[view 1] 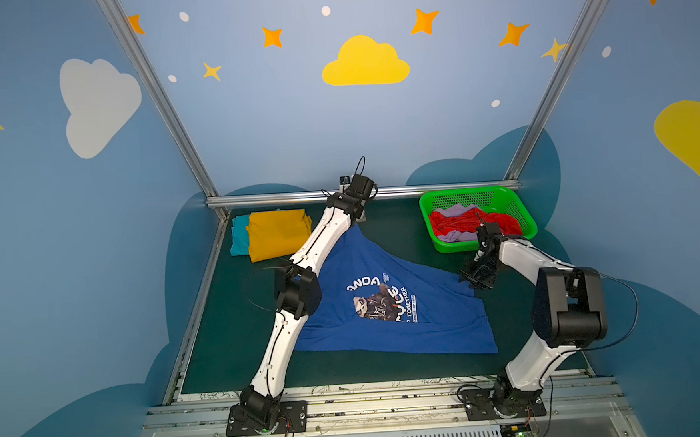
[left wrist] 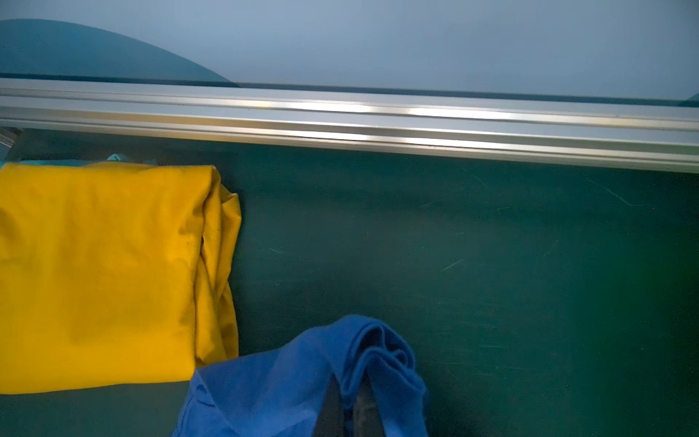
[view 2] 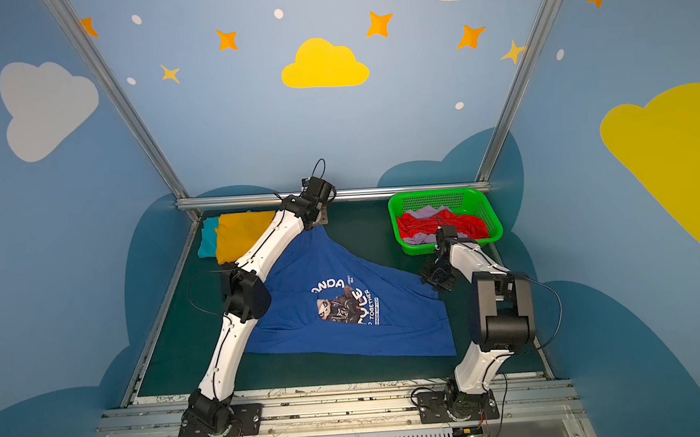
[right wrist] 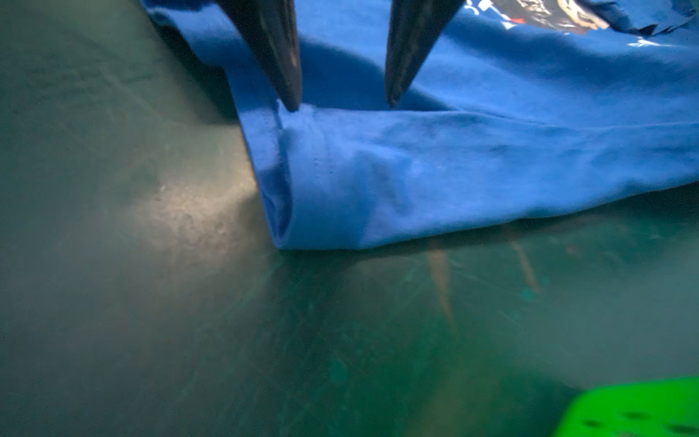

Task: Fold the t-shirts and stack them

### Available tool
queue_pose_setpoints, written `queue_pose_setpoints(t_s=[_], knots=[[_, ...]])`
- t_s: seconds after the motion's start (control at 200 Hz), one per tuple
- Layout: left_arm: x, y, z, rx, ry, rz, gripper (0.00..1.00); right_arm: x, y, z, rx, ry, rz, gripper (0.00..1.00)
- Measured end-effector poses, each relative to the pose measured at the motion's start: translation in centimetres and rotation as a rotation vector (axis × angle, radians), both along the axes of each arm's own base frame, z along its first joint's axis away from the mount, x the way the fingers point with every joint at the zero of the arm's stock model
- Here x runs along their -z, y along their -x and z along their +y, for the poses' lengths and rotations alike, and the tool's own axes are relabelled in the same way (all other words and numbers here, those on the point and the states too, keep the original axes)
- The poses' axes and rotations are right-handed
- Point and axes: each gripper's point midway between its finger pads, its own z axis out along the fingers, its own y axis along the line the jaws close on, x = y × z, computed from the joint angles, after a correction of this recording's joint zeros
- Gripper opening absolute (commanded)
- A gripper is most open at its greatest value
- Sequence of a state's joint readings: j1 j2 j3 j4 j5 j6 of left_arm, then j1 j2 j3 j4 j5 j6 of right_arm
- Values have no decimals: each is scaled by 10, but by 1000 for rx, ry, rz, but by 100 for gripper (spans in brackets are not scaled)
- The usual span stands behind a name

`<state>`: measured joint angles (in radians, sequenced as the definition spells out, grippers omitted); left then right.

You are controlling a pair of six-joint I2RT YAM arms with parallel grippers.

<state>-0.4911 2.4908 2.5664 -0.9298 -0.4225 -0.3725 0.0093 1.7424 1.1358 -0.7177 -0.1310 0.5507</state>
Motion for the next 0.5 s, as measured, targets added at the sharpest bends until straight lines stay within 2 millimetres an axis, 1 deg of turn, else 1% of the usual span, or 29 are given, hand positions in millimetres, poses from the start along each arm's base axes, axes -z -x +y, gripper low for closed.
queue_pose_setpoints(t_s=[0.2, 0.321, 0.341, 0.371, 0.396, 0.431, 0.441, 0.501], knots=[[3, 1, 1, -2, 0, 10, 4, 22, -2, 1, 7, -13, 41, 36], [5, 1, 1, -4, -2, 15, 4, 22, -13, 2, 6, -17, 37, 36], [6, 1, 1, -3, -3, 16, 4, 22, -14, 3, 6, -19, 39, 34], [8, 1, 0, -4, -4, 19, 4, 22, -16, 3, 4, -22, 38, 27], [9, 1, 0, -4, -5, 20, 4, 22, -18, 4, 4, -25, 35, 19], [10, 1, 0, -4, -6, 23, 4, 23, -20, 4, 7, -30, 34, 3], [11, 1, 0, -3, -7, 24, 4, 23, -21, 4, 1, -30, 33, 0], [12, 1, 1, -3, -9, 28, 4, 25, -21, 5, 14, -40, 40, 0]])
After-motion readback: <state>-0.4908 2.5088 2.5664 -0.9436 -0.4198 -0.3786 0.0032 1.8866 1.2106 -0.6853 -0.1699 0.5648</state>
